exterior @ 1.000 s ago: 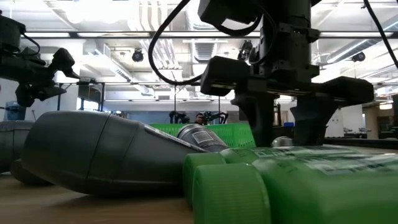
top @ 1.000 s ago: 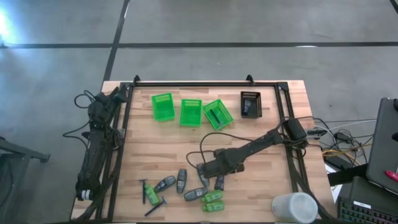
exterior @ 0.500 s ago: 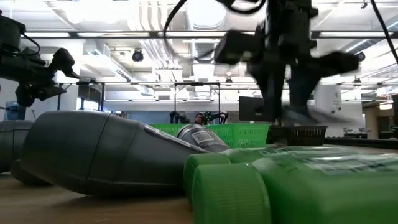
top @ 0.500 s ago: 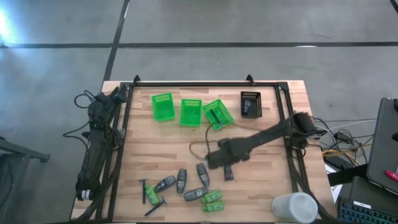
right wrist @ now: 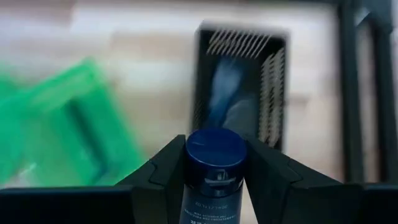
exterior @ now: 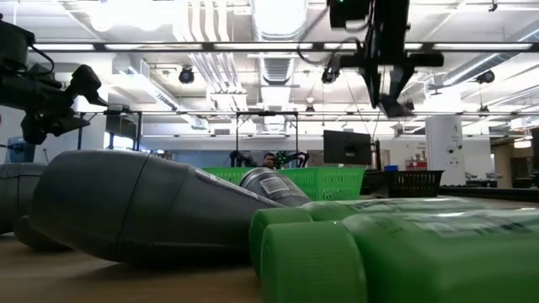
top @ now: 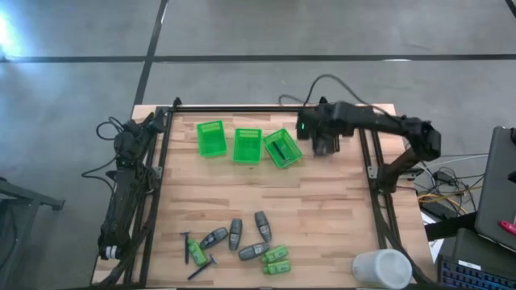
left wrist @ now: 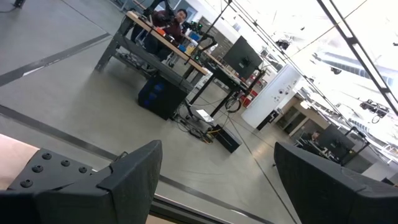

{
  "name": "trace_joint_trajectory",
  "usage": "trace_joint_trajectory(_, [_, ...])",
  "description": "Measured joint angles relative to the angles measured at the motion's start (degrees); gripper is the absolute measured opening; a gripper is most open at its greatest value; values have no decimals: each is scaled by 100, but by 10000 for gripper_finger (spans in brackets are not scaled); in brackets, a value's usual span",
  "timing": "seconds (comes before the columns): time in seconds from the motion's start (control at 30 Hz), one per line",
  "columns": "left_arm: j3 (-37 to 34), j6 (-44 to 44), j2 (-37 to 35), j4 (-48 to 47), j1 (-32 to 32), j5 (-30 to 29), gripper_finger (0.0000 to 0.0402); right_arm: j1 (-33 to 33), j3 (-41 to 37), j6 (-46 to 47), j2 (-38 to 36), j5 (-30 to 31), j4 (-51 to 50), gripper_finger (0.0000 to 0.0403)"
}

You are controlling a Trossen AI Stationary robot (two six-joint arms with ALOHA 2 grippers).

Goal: Pick & Place Travel size toiletries
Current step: Put the shave cream into the black bin

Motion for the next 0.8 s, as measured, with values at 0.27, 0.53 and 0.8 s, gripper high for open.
trace_joint_trajectory(0.27, [0,0,1,0,1,-2,316,-1309,-56,-1404,145,272,469,124])
trace_joint_trajectory(0.53, [0,0,1,0,0,-2,316,-1673,-597,-1808,452,20,836,132])
trace_joint_trajectory(0.8, [1,0,1,0,0,-2,316,-1831,-1031,-1853,786,-63,1238,147])
